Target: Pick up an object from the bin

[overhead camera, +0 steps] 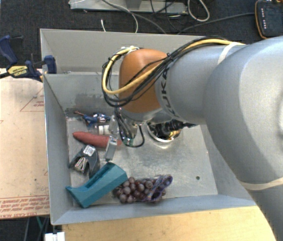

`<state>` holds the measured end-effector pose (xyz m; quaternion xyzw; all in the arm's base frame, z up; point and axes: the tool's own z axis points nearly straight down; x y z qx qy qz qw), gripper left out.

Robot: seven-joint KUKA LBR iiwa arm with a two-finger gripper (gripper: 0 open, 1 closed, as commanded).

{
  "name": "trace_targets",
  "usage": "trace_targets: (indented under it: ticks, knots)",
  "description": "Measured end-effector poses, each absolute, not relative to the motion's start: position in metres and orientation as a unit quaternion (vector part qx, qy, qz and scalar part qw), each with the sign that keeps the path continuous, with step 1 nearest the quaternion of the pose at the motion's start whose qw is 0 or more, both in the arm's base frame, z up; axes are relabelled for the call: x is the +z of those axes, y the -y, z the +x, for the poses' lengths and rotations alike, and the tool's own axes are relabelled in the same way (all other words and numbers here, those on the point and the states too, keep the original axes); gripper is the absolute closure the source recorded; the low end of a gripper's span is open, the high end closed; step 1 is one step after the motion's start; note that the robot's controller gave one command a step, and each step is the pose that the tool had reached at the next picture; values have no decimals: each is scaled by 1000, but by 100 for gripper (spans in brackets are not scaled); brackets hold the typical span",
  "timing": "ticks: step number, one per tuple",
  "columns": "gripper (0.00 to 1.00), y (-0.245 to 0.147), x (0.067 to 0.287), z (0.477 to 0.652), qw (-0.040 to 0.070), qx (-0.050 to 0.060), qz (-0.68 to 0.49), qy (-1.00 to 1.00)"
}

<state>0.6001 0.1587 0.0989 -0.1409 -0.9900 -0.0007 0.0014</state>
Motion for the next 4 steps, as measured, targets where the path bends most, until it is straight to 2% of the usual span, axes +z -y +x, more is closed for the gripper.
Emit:
trace_targets:
  ticks: [1,2,4]
  knots:
    - [0,-167,76,611,-10,-4,-194,981]
    - [100,-174,77,591,-5,-5,-217,976]
    - [100,-173,85,589,-2,-4,-217,976]
